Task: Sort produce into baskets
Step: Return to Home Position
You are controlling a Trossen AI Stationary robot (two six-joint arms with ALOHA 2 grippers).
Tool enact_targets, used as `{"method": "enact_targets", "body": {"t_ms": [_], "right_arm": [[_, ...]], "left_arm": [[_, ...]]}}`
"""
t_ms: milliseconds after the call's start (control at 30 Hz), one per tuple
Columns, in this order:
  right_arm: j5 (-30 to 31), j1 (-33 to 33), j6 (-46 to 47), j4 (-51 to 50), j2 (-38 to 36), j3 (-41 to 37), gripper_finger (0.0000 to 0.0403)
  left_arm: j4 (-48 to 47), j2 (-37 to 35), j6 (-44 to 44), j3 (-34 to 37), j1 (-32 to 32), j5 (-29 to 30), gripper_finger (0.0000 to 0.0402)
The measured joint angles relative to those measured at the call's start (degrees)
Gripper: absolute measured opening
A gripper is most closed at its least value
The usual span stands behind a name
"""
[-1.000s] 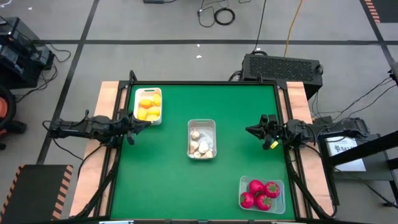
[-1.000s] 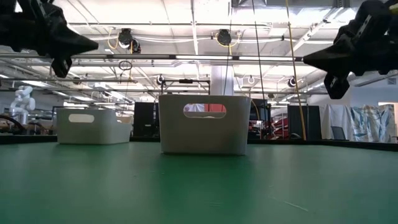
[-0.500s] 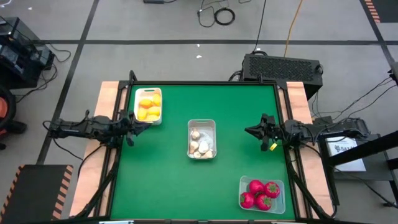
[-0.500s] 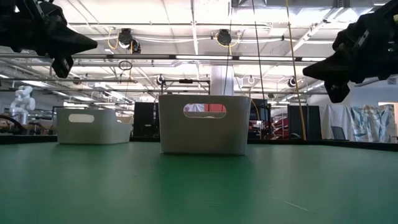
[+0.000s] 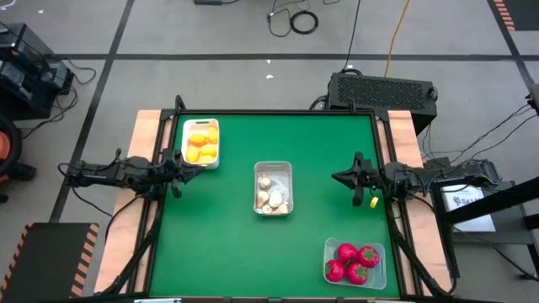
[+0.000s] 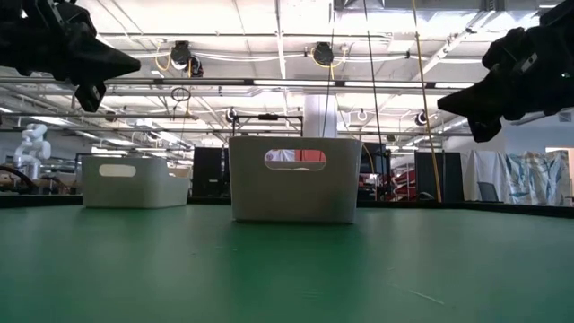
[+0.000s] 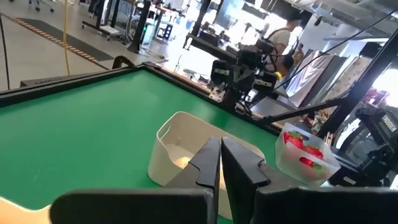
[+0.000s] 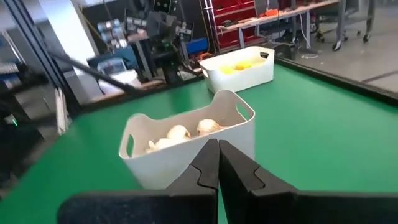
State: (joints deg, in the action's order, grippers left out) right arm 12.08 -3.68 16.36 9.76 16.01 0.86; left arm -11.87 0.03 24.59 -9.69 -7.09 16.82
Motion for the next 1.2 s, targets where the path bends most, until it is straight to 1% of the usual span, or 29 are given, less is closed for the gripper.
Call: {"method": "enact_targets", "body": {"t_ms": [100, 200, 333, 567, 733, 1200], "right_arm": [[0.0, 0.0, -3.02, -1.73, 0.02, 0.0, 0.0], [0.0, 0.0, -3.53, -2.27, 0.02, 0.0, 0.0], [0.0, 0.0, -3.54, -2.32, 0.02, 0.0, 0.0], [0.0, 0.0, -3.56, -2.32, 0.02, 0.0, 0.0], [0.0, 0.0, -3.56, -2.32, 0.02, 0.0, 0.0], [0.02, 0.0, -3.56, -2.32, 0.02, 0.0, 0.0]], "left_arm": [[-3.69, 0.0, -0.92, -0.02, 0.0, 0.3, 0.0025], [-9.97, 0.0, -3.98, -0.02, 0.0, 0.39, 0.0026], [-14.19, 0.0, -4.52, -0.02, 0.0, 0.64, 0.0027], [-14.18, 0.0, -8.03, -0.02, 0.01, 8.76, 0.0027], [-13.25, 0.0, -2.85, -0.02, 0.04, 9.46, 0.0027], [-13.07, 0.09, -2.83, -0.02, 0.0, 9.11, 0.0028]]}}
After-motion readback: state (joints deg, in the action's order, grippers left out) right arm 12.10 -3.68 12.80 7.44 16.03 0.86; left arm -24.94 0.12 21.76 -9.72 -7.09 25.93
